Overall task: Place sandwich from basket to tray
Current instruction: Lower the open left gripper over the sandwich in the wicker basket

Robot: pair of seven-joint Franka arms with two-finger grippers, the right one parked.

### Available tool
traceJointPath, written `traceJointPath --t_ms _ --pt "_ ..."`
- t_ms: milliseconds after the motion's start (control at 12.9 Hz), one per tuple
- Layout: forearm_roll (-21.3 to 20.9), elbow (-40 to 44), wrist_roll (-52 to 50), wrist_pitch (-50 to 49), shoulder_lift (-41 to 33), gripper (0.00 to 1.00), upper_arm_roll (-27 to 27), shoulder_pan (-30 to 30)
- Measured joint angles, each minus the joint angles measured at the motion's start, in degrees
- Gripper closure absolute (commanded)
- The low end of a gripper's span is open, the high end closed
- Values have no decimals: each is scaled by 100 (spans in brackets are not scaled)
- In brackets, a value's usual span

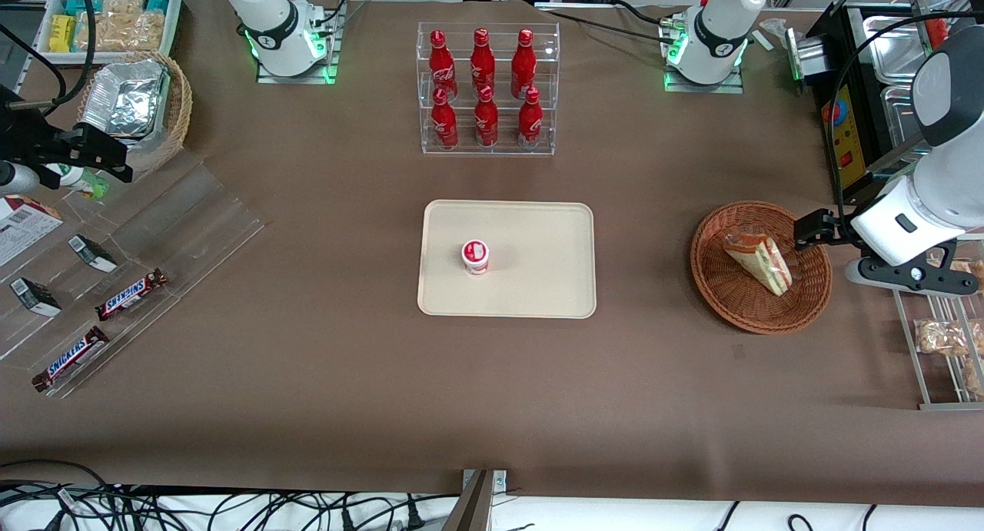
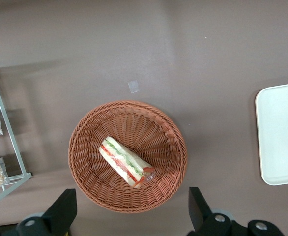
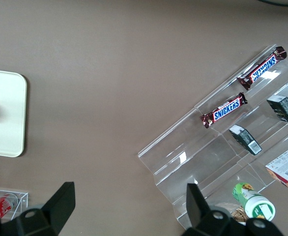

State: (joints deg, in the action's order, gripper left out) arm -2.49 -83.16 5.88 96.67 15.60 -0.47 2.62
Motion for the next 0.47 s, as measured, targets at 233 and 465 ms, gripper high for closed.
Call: traceJointPath --t_ms 233,465 --pt "0 3 -21 -15 20 0 6 -11" --pt "0 3 -177 -33 65 0 18 -12"
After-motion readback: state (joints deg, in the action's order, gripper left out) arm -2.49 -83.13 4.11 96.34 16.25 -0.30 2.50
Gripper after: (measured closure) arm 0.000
